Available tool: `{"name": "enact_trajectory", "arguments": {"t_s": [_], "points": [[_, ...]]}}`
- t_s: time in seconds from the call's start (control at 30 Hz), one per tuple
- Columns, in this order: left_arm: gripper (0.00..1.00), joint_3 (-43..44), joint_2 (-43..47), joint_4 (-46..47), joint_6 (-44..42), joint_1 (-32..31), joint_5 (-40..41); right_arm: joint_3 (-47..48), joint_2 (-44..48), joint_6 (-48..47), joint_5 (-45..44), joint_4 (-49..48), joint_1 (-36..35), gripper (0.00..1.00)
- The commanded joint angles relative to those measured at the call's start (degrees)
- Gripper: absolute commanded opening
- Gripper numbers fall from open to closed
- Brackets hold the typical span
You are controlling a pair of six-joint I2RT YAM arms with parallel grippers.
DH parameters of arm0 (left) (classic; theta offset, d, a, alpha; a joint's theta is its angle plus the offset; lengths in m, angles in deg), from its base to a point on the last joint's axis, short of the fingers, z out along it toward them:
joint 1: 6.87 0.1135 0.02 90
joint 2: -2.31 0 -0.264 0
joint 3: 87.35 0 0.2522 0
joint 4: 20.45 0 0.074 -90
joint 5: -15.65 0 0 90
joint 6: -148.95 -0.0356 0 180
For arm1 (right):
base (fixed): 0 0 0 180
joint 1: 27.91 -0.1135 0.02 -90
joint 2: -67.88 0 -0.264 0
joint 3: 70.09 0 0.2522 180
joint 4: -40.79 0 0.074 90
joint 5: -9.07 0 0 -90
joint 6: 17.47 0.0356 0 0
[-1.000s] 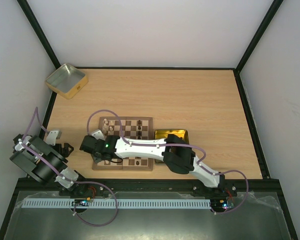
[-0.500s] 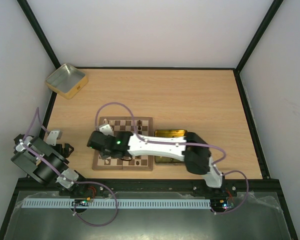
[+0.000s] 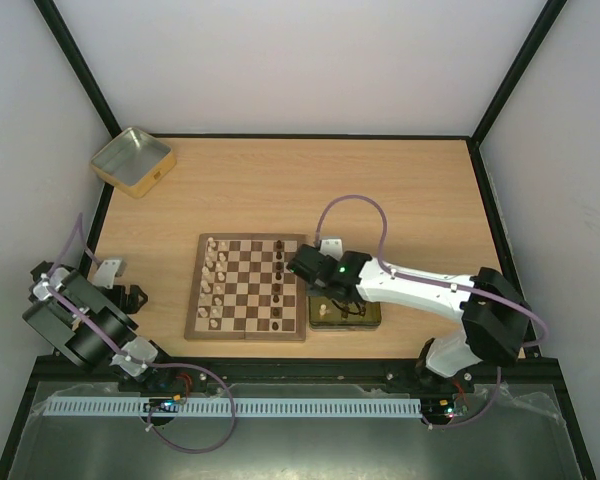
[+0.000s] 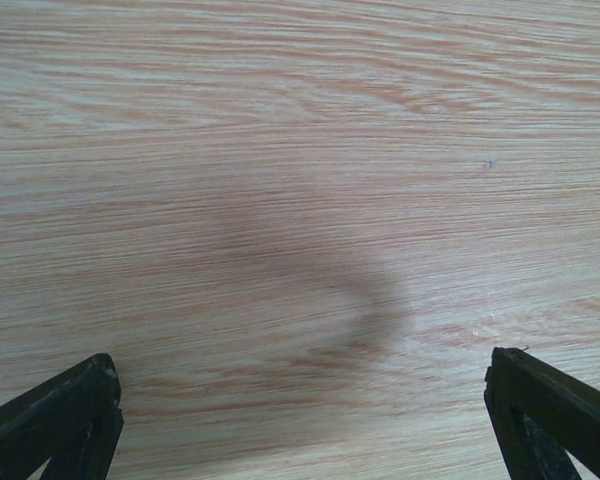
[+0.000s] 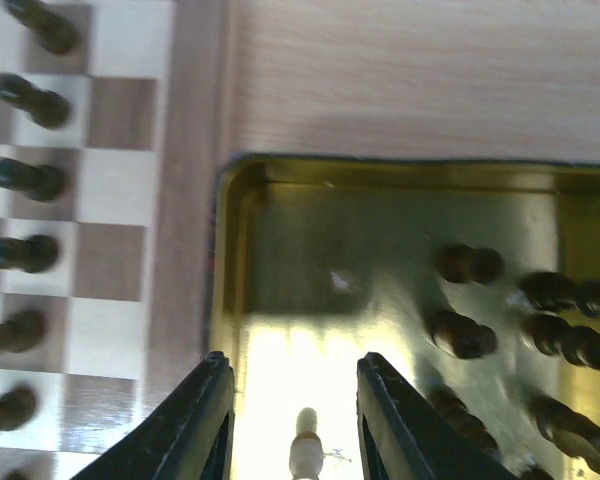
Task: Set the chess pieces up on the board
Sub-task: Pick up the chess piece from the storage box.
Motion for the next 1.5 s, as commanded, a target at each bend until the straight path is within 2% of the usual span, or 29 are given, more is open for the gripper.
{"name": "enact_trajectory", "arguments": {"t_s": [0.0,0.47,0.83,0.97,1.3,1.47], "points": [[0.99,0.1,-0.9,-1.7,2.7,-2.0,2.8,-4.8,3.3,3.0,0.9,-3.4,1.0,0.33],[0.99,-1.2,-1.5,0.9,5.3,-4.5,3.7,-13.7,3.1,4.1,8.3,-11.0,1.1,0.33],[0.99,-1.6,-1.6,1.6,6.5,-5.5,3.6,-16.1,4.2,4.8,10.9,-12.2,0.5,0.32],[0.99,-2.3,-1.4,1.9,6.6,-5.7,3.6,-16.2,3.8,5.0,11.0,-12.3,-0.2,0.26],[0.99,-2.8,-0.7,1.8,6.2,-5.7,3.7,-15.5,3.6,6.1,10.1,-10.3,-2.3,0.23],[0.99,-3.1,-0.5,2.0,6.2,-5.7,3.6,-14.7,4.0,6.5,8.8,-8.4,-2.7,0.16]]}}
